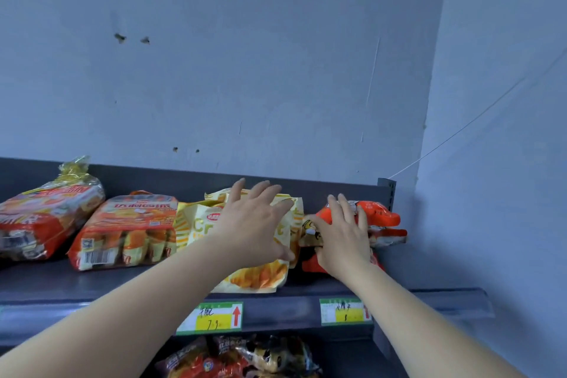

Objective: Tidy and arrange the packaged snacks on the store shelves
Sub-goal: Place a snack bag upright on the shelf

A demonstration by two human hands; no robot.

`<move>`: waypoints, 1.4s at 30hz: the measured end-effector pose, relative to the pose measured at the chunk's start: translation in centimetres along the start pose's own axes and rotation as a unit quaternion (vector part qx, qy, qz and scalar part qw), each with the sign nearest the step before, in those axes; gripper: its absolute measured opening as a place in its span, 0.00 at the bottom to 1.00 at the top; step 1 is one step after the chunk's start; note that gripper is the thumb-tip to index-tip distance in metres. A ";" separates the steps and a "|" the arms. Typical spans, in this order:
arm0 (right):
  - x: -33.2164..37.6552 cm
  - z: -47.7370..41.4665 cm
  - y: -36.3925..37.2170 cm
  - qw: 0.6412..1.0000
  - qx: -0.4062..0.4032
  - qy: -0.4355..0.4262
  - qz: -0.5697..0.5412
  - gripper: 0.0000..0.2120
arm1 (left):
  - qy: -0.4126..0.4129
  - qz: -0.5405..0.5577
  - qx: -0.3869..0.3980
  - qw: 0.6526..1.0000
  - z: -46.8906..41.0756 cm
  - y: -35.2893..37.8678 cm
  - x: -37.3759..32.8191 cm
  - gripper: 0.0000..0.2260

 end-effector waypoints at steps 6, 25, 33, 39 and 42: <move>-0.8 -3.4 2.4 0.995 0.056 -0.012 0.084 0.20 | -0.038 -0.037 0.139 0.989 -2.9 4.3 1.9 0.50; -12.9 -2.4 -0.2 0.903 -0.203 0.306 -0.222 0.11 | -0.045 -0.027 0.088 0.995 -3.9 3.8 2.8 0.37; -9.7 -2.2 -0.3 0.937 -0.178 0.231 -0.192 0.10 | -0.028 -0.012 0.039 0.999 -4.4 3.2 0.9 0.36; -3.1 -3.8 2.3 0.958 -0.025 0.099 -0.268 0.22 | 0.038 -0.015 0.040 0.998 -3.9 3.0 0.0 0.37; -2.0 -4.2 0.6 0.863 -0.071 0.118 -0.486 0.22 | 0.047 -0.006 0.138 0.989 -3.1 2.6 2.8 0.42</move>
Point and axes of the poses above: each hand's wrist, its own z-axis away from the middle knuckle, its own y-axis out of the palm, x = y × z, the point moved 8 cm from there along -z, towards the middle knuckle, and after that the axes turned 4 degrees about y, right-handed, at the moved point
